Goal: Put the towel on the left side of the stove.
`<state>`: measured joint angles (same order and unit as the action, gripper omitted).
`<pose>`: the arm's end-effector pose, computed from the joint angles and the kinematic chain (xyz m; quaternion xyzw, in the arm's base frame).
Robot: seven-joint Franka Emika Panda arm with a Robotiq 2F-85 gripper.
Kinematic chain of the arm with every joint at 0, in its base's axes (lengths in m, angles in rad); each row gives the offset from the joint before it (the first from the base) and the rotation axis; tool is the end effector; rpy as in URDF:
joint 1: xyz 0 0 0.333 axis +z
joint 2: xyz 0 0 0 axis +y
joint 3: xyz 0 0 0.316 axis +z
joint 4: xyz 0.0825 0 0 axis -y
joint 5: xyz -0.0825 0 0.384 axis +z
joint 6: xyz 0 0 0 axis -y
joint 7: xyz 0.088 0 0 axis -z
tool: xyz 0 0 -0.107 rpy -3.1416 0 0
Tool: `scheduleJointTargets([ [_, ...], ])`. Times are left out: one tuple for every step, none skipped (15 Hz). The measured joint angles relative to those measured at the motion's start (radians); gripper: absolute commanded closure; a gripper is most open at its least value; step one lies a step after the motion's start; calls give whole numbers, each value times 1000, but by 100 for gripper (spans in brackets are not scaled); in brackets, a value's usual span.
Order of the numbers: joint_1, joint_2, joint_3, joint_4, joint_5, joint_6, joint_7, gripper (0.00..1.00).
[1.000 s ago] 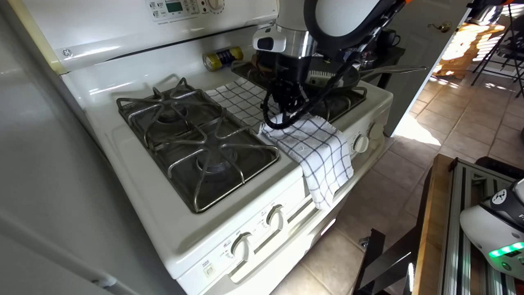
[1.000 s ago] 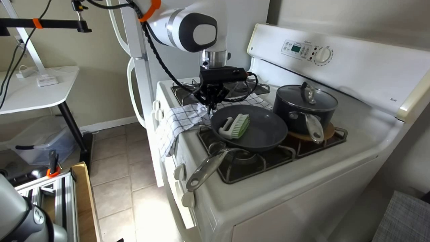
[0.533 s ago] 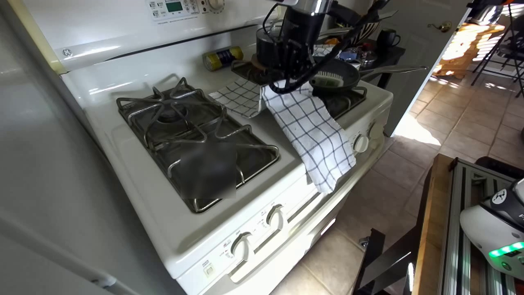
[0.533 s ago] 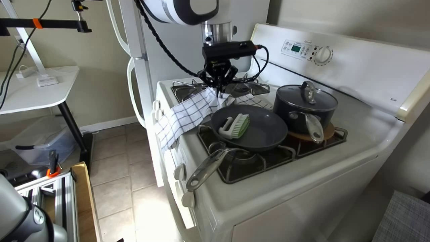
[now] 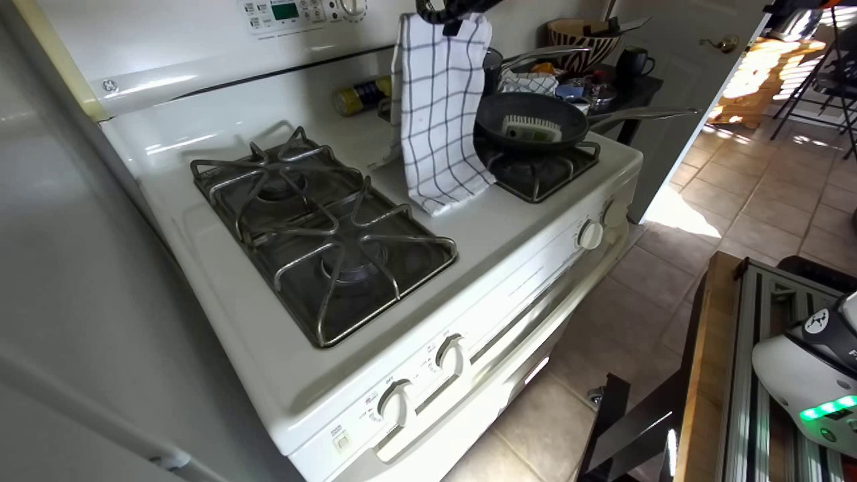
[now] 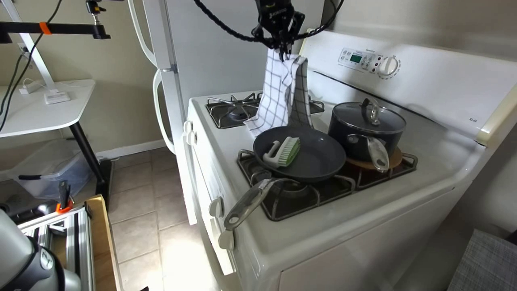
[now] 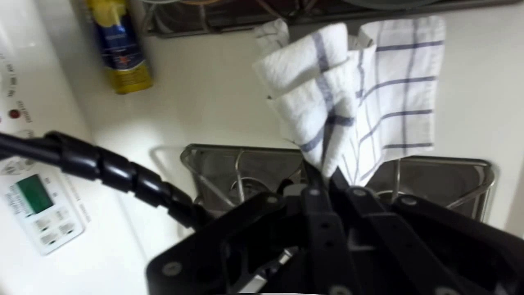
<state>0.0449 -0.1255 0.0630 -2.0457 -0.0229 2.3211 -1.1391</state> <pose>0.5508 0.0606 0.5386 0.7917 0.5774 0.1663 0.1100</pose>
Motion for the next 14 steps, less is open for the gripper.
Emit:
scheduleJointTargets([
  [0,-1,-3,29,0,-5,0,100],
  [0,-1,-6,57,0,-11,-1,100],
  [1,-1,-8,81,3,-18,-7,99],
  [5,-1,-10,102,11,-29,-20,99],
  [8,-1,-12,116,17,-39,-28,99],
  [10,-1,-12,123,18,-43,-32,99],
  [11,-1,-12,124,18,-44,-34,99],
  [12,0,-13,124,19,-44,-35,100],
  [13,1,-13,124,19,-44,-37,100],
  [13,3,-13,124,18,-44,-30,100],
  [14,5,-12,125,16,-42,-15,100],
  [16,10,-10,130,12,-35,7,100],
  [18,20,-8,141,4,-24,32,100],
  [19,33,-5,162,-7,-14,60,100],
])
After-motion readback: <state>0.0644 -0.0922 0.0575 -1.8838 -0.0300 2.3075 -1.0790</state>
